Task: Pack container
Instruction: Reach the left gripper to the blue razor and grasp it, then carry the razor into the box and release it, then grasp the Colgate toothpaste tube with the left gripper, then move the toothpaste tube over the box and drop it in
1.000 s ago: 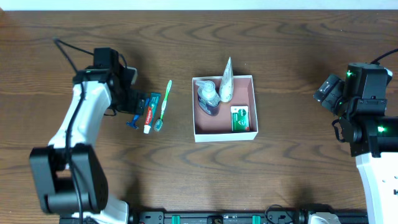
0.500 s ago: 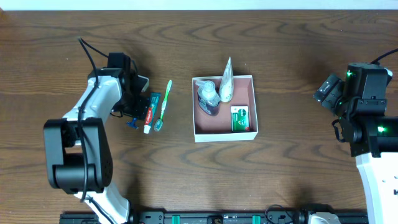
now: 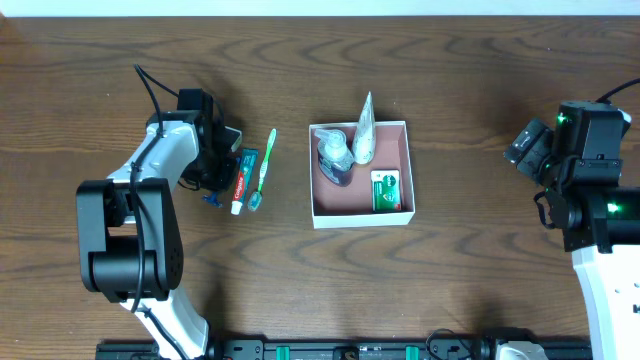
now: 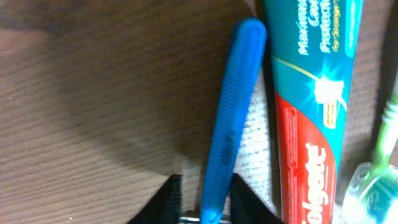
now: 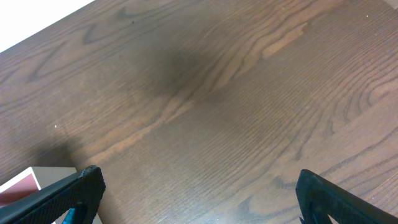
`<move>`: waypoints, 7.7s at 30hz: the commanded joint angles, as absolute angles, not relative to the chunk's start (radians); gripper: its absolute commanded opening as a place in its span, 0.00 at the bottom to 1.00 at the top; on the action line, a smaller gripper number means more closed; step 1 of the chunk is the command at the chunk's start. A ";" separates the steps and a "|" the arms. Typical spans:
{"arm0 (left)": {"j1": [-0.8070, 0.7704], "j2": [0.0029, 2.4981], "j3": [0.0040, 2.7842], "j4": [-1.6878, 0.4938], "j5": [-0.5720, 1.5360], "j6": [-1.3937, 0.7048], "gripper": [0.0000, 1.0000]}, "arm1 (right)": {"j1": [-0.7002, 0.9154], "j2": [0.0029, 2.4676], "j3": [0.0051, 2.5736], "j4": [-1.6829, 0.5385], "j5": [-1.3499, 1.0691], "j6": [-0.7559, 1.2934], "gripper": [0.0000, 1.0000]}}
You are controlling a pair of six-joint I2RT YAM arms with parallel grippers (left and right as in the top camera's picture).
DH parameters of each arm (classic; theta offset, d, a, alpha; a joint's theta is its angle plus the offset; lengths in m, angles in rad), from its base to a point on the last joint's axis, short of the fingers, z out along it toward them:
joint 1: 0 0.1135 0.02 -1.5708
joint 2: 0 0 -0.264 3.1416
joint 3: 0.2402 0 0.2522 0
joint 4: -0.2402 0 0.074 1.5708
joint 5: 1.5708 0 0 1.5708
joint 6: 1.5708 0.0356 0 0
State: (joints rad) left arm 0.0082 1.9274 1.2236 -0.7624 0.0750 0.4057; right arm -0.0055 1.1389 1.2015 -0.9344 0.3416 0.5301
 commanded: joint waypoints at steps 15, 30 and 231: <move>-0.060 1.582 1.367 -0.939 0.036 0.358 0.06 | -0.012 1.139 1.209 -0.936 0.358 0.526 0.99; -0.620 1.512 1.338 -0.801 0.063 0.577 0.06 | -0.012 1.139 1.209 -0.936 0.358 0.526 0.99; -0.562 1.495 1.351 -0.982 -0.181 0.130 0.43 | -0.012 1.139 1.209 -0.936 0.358 0.526 0.99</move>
